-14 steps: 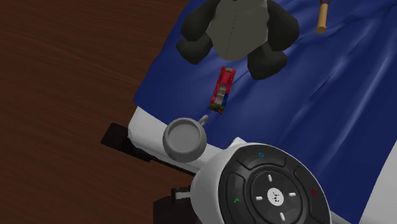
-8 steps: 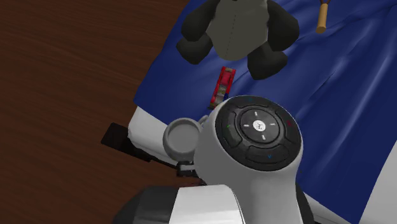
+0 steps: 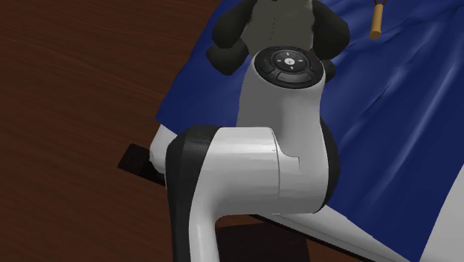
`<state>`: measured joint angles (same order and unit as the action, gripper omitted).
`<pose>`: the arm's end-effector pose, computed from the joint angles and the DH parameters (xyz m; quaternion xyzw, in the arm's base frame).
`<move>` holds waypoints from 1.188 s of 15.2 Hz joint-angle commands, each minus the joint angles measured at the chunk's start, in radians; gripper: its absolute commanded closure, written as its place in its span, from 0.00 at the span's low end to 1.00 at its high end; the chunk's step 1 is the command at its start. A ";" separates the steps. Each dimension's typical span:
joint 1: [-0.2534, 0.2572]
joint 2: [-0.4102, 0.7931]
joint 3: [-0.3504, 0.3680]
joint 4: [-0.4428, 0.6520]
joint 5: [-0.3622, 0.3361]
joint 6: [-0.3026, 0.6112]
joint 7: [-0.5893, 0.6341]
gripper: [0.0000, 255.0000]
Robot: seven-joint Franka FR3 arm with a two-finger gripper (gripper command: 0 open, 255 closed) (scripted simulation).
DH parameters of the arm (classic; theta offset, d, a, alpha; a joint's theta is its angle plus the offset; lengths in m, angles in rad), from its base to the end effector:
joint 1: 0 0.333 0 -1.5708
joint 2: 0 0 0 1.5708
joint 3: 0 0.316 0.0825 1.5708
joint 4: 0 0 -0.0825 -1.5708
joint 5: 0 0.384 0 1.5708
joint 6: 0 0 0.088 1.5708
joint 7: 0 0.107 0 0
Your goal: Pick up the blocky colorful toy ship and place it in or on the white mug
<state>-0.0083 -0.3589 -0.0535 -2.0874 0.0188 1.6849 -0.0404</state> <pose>0.4409 -0.0284 0.5681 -0.9995 0.0101 0.0211 0.0198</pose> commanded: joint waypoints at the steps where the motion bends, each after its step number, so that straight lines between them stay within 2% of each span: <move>1: -0.003 0.089 -0.005 0.064 -0.007 0.023 -0.008 0.00; 11: -0.020 0.466 -0.027 0.403 -0.029 0.056 -0.039 0.00; 18: -0.021 0.466 -0.027 0.310 -0.029 0.150 -0.039 0.00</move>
<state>-0.0289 0.1081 -0.0801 -1.7628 -0.0105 1.8197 -0.0794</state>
